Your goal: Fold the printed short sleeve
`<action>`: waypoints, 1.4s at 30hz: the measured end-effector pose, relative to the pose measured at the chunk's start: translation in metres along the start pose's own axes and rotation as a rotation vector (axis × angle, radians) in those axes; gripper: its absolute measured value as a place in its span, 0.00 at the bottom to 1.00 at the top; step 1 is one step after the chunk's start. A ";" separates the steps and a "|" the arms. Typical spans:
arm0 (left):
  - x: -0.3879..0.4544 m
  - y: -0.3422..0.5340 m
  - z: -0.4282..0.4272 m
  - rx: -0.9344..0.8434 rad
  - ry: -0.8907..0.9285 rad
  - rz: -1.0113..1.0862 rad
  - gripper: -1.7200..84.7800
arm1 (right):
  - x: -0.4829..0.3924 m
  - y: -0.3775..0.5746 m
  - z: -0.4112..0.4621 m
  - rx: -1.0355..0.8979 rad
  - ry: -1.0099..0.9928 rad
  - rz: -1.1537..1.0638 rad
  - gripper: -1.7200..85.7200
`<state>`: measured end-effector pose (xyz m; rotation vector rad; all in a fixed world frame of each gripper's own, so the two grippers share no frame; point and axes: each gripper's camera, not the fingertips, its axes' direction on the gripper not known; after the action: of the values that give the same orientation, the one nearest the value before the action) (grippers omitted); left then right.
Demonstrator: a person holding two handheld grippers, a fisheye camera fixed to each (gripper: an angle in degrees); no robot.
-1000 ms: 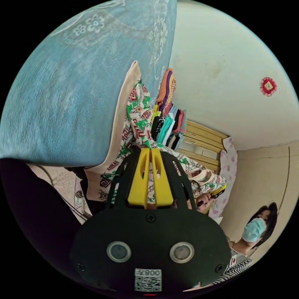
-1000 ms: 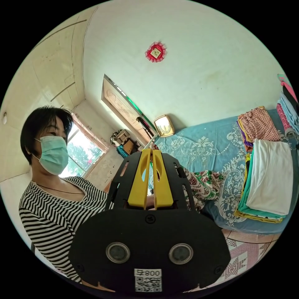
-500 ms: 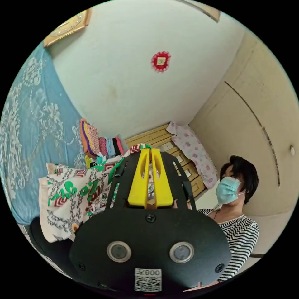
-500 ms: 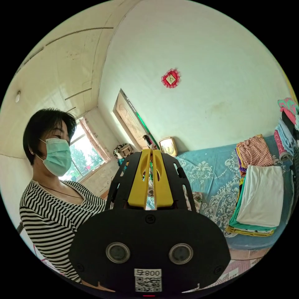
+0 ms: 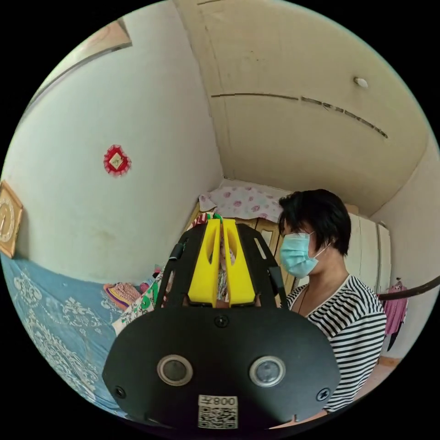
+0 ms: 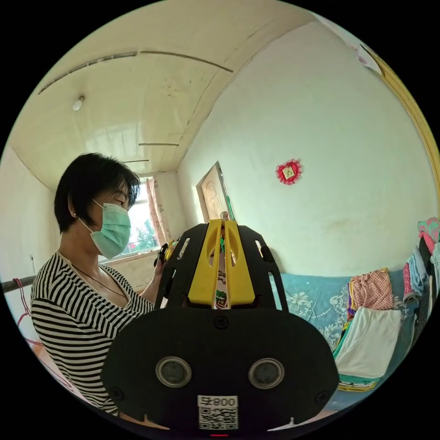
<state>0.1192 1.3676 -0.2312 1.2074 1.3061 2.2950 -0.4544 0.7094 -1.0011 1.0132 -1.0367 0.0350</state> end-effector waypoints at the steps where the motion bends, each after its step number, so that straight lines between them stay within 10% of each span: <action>1: 0.024 -0.007 0.006 0.002 -0.006 0.055 0.03 | -0.005 -0.003 -0.006 0.018 -0.005 -0.020 0.02; 21: 0.078 -0.054 0.086 0.007 -0.178 0.322 0.03 | 0.081 -0.041 0.020 0.023 -0.050 -0.063 0.02; 30: -0.127 -0.092 0.119 -0.094 -0.327 0.125 0.03 | 0.242 -0.074 0.111 -0.085 0.000 0.005 0.02; 42: -0.605 -0.045 0.119 -0.354 -0.759 -0.321 0.03 | 0.617 -0.047 0.339 -0.424 0.160 0.313 0.03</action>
<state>0.5826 1.1291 -0.5643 1.4020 0.7099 1.5088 -0.3288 0.1860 -0.5449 0.4516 -0.9936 0.1441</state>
